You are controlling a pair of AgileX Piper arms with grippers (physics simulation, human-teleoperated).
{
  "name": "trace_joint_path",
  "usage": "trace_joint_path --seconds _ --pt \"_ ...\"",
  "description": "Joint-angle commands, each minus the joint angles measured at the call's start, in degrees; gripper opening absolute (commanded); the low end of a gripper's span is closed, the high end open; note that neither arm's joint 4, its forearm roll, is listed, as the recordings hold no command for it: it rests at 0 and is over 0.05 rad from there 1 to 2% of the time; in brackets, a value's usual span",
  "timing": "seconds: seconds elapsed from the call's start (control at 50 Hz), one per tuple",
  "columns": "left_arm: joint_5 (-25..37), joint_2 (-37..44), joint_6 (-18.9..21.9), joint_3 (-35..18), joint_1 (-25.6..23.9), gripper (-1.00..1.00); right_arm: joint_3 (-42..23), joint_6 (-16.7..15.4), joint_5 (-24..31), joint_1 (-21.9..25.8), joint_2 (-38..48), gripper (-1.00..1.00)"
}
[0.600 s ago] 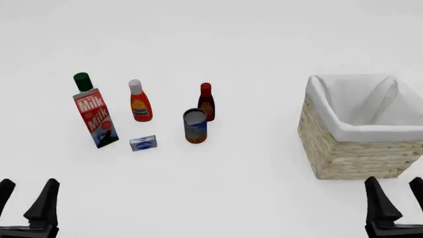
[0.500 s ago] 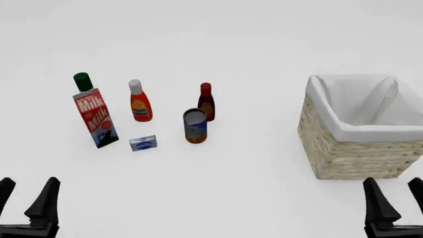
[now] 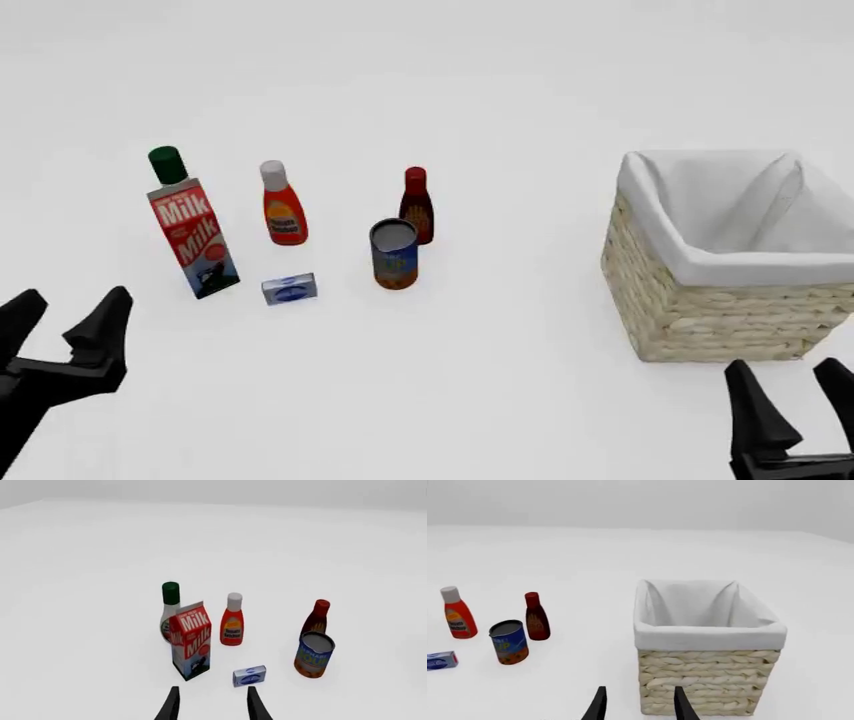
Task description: Pick the ketchup and place it in the basket.
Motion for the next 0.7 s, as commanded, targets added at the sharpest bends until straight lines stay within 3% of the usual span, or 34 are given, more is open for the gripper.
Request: trace_joint_path --seconds 0.02,0.04,0.62,0.7 --pt "-0.49 10.35 1.09 -7.17 -0.06 1.0 0.05 -0.34 -1.31 1.01 1.97 1.0" --pt "-0.39 12.08 -0.17 -8.16 -1.28 1.0 0.05 -0.4 -1.45 1.14 2.08 1.0" --pt "7.01 29.46 1.68 -30.17 -5.36 1.0 0.02 -0.9 -4.17 2.98 5.34 1.0" --pt "7.0 31.31 3.91 -32.48 -5.8 1.0 0.01 -0.92 -4.86 3.23 6.13 1.0"
